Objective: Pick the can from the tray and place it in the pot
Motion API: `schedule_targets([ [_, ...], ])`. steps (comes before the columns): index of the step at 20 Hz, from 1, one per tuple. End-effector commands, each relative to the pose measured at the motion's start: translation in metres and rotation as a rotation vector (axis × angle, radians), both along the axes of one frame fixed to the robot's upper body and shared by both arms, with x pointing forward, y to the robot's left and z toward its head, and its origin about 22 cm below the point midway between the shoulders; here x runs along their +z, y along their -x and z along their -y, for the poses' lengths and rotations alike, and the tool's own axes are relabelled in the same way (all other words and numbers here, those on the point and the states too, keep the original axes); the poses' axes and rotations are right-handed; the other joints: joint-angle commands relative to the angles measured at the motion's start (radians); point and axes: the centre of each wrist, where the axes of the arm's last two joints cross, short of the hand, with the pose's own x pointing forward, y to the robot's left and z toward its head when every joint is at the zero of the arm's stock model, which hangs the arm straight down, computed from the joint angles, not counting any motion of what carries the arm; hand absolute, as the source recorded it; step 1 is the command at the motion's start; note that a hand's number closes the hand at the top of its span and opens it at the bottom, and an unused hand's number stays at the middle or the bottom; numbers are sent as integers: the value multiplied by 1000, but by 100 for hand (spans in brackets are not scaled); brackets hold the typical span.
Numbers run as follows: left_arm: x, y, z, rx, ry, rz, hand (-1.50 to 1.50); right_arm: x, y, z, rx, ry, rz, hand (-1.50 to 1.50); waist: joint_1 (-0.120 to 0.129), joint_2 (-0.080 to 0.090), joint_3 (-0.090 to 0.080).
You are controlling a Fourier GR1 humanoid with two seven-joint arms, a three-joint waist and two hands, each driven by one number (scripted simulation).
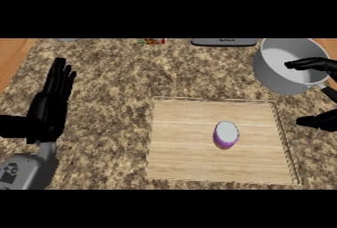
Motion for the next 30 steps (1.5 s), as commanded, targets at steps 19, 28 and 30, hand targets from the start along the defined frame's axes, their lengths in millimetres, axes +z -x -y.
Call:
schedule_targets([
  [19, 9, -16, -6, -10, 18, -18, 0, 7, 2, -109, 130, 716, -14, -150, -12, -11, -4],
  [28, 4, -13, -12, -17, 21, -5, 0, -38, 5, -108, 129, 780, -113, -150, -10, -9, -3],
  [30, 1, -23, -3, 0, 27, -10, 0, -56, 30, -135, 136, 772, -97, -150, -18, -10, -3],
])
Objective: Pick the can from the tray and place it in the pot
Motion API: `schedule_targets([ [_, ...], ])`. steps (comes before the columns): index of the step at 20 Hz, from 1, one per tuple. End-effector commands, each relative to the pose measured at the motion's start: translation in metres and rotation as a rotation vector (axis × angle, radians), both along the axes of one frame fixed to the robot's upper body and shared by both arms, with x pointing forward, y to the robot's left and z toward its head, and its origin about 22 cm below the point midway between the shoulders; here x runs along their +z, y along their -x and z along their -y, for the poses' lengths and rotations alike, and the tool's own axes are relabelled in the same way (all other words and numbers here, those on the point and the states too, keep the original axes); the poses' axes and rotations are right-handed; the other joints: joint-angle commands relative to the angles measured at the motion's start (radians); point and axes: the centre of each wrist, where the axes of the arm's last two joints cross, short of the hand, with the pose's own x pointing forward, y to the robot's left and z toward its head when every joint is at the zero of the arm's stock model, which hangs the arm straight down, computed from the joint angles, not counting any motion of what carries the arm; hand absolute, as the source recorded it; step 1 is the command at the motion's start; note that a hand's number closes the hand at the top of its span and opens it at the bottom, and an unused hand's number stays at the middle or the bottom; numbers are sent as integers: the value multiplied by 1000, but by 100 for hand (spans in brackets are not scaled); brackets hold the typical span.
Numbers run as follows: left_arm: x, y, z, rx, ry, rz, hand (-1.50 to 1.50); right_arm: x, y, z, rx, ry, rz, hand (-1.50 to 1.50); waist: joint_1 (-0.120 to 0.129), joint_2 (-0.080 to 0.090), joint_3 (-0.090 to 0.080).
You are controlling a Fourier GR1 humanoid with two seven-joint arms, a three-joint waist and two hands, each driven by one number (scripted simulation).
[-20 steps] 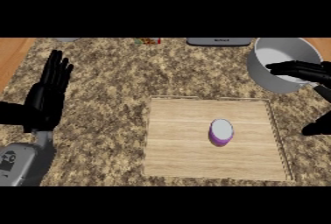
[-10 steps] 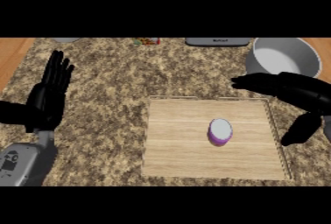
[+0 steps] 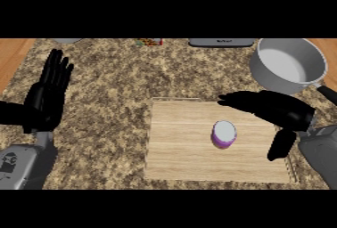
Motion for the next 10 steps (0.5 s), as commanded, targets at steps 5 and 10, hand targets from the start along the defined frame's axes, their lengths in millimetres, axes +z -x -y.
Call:
schedule_targets([
  [5, -5, 3, 12, 4, -3, 4, 0, -25, 16, -4, 46, -35, 18, -150, -2, 0, 0],
  [10, 2, -12, -9, 2, -8, 10, 0, -32, 17, -21, 52, -25, 37, -150, -2, 0, 0],
])
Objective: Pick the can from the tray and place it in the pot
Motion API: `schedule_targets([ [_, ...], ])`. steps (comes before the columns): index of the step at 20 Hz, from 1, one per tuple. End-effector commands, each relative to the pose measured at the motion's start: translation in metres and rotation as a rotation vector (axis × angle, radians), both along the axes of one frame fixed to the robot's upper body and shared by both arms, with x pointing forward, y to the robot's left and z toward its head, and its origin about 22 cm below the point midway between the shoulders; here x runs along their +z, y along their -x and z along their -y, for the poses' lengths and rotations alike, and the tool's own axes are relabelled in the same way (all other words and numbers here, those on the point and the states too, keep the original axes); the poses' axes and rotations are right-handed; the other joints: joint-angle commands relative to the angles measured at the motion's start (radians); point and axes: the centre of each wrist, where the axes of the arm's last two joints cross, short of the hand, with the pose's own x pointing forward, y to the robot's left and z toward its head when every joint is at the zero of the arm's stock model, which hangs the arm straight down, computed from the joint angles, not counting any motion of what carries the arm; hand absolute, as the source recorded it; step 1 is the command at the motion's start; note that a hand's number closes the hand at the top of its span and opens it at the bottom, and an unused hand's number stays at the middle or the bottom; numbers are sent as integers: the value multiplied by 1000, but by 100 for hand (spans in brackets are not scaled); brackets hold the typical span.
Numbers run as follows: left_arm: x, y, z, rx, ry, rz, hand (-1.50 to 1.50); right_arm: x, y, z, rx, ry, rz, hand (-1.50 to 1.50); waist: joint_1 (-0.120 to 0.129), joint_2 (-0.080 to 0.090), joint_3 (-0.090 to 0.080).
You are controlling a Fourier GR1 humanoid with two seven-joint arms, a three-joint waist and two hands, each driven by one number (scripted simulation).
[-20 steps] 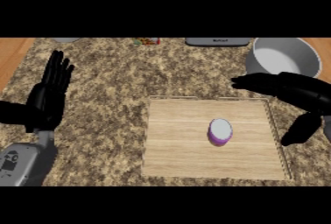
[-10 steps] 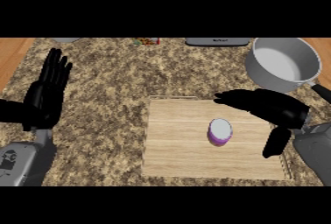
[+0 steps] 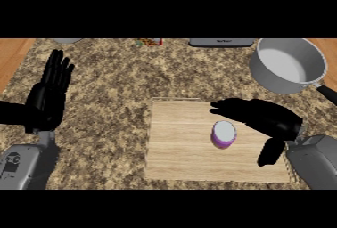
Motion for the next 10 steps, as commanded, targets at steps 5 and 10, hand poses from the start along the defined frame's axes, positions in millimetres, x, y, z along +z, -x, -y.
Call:
schedule_targets([
  [5, 19, -10, 7, 7, -2, -10, 0, -13, 19, -7, -50, 91, 52, -150, -5, -1, 0],
  [10, 16, -1, 22, -12, 7, 12, 0, -51, -11, -15, -66, 71, 17, -150, 4, 0, 0],
])
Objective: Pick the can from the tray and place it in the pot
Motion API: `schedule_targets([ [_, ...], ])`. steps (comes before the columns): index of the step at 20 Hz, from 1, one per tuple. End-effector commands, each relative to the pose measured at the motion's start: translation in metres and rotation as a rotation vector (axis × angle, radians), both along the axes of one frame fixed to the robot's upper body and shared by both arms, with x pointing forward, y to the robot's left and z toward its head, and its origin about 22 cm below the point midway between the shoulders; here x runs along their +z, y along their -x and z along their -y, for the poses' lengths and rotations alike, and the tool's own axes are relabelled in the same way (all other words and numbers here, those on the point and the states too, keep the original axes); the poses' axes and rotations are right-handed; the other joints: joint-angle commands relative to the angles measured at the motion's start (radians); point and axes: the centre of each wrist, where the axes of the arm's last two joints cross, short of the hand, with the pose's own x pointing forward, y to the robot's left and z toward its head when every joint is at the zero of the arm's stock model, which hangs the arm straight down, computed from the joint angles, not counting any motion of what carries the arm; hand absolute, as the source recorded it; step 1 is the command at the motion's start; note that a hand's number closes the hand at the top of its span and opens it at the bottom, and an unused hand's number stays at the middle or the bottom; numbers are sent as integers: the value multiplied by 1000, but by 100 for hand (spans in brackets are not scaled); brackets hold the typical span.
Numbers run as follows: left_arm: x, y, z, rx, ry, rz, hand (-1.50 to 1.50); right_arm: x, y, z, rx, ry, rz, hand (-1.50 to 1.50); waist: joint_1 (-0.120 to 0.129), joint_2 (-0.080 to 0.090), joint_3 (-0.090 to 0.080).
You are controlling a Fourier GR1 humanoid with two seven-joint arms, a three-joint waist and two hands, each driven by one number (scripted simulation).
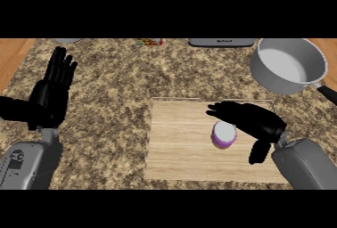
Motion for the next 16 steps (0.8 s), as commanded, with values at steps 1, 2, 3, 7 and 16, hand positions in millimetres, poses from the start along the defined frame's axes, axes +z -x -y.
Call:
schedule_targets([
  [1, -4, 19, 6, 11, -8, 3, 0, -13, -5, -12, -25, 10, -3, -150, 2, -1, 0],
  [2, 10, 5, -3, 9, 4, -3, 0, -25, 10, -24, -11, 1, 3, -150, -1, -1, 0],
  [3, 11, 9, -32, -1, -15, 3, 0, 4, 1, -34, -8, 18, 7, -150, 0, -1, 0],
  [7, -1, 7, -8, -4, 0, -12, 0, -47, -4, -31, 33, 6, -12, -150, 1, 0, 0],
  [16, -7, 21, 1, -2, 7, 13, 0, -58, 2, -35, 201, -31, 9, 150, 3, 0, 0],
])
